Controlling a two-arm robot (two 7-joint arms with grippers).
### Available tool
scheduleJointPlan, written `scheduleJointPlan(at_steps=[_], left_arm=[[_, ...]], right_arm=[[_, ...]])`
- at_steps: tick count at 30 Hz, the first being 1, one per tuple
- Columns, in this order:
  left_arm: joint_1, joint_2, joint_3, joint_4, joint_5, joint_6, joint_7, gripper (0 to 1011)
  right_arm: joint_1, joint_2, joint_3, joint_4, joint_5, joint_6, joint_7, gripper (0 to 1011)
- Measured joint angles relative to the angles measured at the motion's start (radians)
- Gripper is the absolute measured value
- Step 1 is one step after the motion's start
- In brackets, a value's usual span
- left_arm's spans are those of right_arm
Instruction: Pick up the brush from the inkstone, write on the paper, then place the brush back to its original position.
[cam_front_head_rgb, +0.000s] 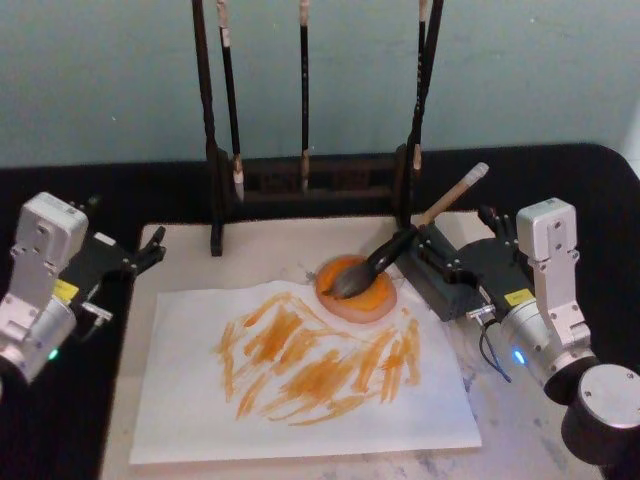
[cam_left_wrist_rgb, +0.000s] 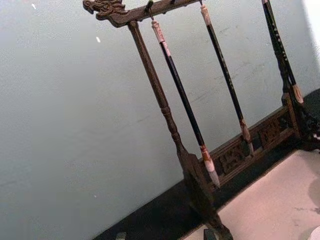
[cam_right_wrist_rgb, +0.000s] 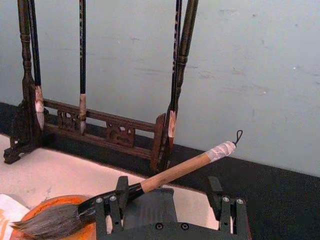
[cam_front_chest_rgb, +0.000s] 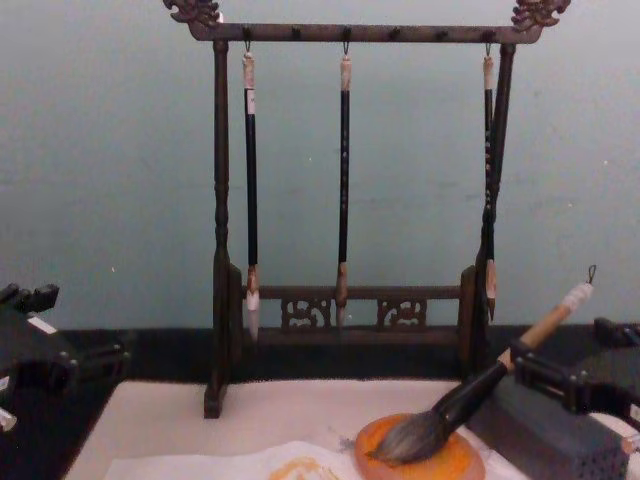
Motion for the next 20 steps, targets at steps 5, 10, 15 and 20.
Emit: scheduleJointPlan(at_steps=[5, 10, 15, 20], left_arm=[[0.0, 0.0, 0.0, 0.0, 0.0, 0.0, 0.0, 1001], [0.0, 0.0, 0.0, 0.0, 0.0, 0.0, 0.0, 1001], [0.0, 0.0, 0.0, 0.0, 0.0, 0.0, 0.0, 1001], [0.0, 0.0, 0.0, 0.0, 0.0, 0.0, 0.0, 1001]], right_arm=[[0.0, 0.0, 0.0, 0.0, 0.0, 0.0, 0.0, 1000], [0.0, 0.0, 0.0, 0.0, 0.0, 0.0, 0.0, 1000], [0.0, 0.0, 0.0, 0.0, 0.0, 0.0, 0.0, 1000], [0.0, 0.0, 0.0, 0.0, 0.0, 0.0, 0.0, 1000]])
